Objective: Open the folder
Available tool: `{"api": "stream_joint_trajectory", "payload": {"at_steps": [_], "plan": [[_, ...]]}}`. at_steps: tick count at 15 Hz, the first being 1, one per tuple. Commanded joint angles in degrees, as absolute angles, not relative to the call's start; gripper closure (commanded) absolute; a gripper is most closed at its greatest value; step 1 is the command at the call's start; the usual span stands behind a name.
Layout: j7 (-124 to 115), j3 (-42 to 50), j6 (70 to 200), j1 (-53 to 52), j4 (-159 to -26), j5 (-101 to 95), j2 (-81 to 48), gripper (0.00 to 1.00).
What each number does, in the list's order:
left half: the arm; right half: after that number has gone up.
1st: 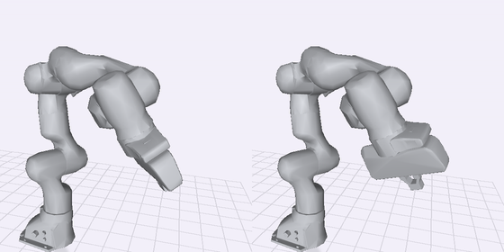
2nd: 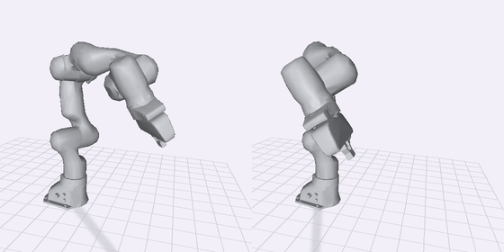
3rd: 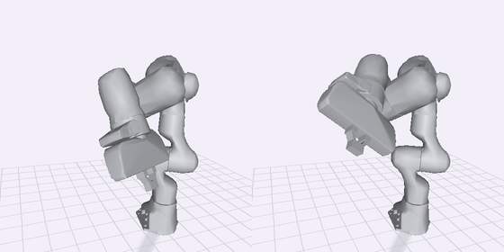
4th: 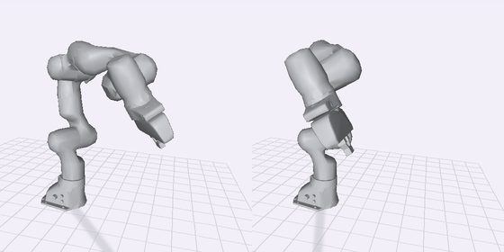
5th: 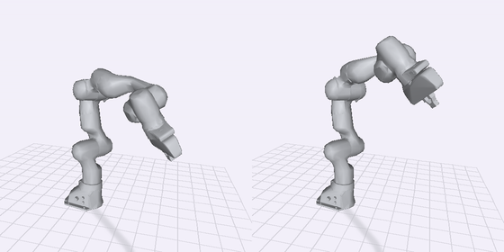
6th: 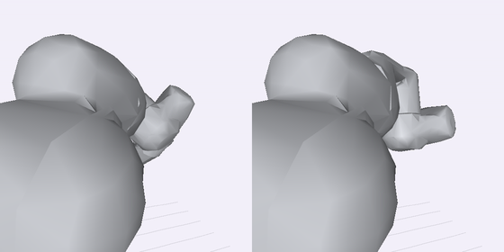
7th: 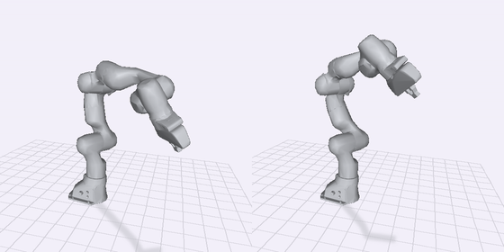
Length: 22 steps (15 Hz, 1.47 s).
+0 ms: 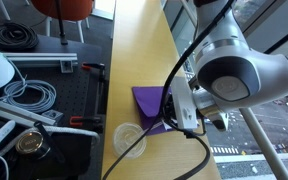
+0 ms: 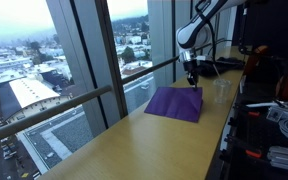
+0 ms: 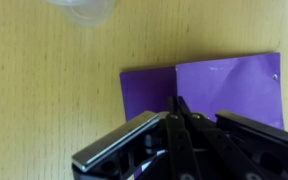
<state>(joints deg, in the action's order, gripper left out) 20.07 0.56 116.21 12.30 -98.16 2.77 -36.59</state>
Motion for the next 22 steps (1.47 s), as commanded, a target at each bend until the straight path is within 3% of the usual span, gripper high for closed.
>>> {"api": "stream_joint_trajectory", "payload": {"at_steps": [1,11,22], "plan": [[19.16,2.11,115.04,11.66,-100.26,0.48,-33.13,1.0],[10.69,4.0,120.37,3.18,-102.47,-17.25,-19.43,1.0],[-11.87,-4.11,119.16,-10.36,-126.64,-35.42,-6.16,1.0]]}}
